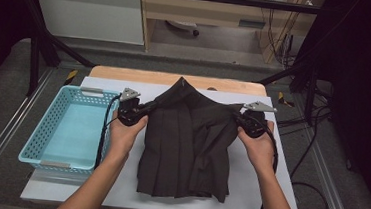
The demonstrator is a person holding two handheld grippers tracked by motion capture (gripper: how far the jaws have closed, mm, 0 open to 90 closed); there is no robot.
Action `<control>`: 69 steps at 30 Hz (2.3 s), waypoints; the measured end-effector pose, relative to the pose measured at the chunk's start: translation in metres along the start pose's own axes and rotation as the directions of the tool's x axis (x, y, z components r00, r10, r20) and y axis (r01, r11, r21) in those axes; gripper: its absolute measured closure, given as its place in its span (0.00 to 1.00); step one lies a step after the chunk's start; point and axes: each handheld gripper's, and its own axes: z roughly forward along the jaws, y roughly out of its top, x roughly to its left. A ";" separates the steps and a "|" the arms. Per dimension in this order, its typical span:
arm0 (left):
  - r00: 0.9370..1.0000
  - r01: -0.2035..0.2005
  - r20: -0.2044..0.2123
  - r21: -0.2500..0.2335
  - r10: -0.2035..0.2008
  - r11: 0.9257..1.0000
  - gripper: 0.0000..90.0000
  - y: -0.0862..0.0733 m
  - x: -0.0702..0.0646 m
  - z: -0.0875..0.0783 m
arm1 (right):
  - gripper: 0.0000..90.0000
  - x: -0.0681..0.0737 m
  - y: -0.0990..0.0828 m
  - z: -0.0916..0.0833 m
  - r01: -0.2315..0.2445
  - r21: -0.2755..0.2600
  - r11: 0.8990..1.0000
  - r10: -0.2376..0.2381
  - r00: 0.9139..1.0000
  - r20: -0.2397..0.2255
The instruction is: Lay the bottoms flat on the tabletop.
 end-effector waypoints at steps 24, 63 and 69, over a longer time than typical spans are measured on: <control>1.000 -0.004 0.020 -0.002 0.004 1.000 0.91 0.003 -0.003 -0.001 | 0.93 -0.016 0.004 -0.005 0.001 0.005 1.000 -0.001 1.000 0.011; 1.000 0.016 -0.008 -0.036 -0.016 0.999 0.91 0.019 0.005 -0.004 | 0.93 -0.059 0.021 -0.021 0.019 -0.021 1.000 -0.017 0.995 0.098; 1.000 0.012 -0.006 -0.034 -0.012 0.999 0.91 0.022 0.004 -0.004 | 0.93 -0.063 0.028 -0.025 0.007 -0.043 0.999 -0.002 0.994 0.107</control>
